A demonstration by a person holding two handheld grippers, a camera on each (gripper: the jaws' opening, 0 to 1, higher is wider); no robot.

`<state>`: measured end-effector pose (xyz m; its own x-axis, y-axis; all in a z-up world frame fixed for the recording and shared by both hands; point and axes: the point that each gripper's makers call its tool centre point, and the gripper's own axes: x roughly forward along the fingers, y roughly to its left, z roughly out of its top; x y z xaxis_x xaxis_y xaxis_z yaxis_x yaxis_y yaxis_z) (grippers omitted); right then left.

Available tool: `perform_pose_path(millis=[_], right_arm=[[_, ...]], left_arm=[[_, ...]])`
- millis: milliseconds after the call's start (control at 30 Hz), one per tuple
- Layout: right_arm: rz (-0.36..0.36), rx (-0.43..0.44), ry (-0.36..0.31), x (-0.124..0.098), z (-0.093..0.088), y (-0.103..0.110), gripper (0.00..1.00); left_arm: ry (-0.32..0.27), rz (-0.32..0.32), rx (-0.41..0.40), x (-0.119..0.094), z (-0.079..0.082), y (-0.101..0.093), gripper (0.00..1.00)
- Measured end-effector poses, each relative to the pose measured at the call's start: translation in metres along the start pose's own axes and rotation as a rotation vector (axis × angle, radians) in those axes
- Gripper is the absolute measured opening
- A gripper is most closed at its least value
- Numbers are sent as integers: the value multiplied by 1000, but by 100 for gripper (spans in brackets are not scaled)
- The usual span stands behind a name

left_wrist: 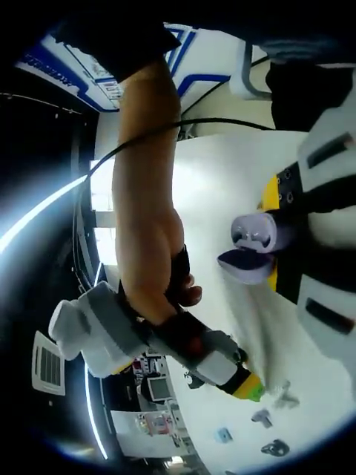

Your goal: Pick up the earbuds from the table and place the earbuds into the earbud case

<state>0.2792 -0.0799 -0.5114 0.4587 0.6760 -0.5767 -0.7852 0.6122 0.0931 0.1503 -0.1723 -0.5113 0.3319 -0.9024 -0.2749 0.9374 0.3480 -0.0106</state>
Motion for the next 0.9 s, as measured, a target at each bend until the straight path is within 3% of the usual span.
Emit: perform_pose_path(millis=[233, 500, 667, 900], right_arm=[[42, -4, -61, -22, 7, 6, 10], [59, 52, -131, -58, 9, 7, 10], [92, 109, -215, -89, 16, 17, 10], [124, 149, -271, -117, 15, 26, 10]], left_arm=[[-1, 3, 12, 0, 0, 0, 20], [-2, 3, 13, 1, 1, 0, 20], [-2, 3, 14, 1, 1, 1, 20], [-4, 9, 30, 0, 2, 0, 20]])
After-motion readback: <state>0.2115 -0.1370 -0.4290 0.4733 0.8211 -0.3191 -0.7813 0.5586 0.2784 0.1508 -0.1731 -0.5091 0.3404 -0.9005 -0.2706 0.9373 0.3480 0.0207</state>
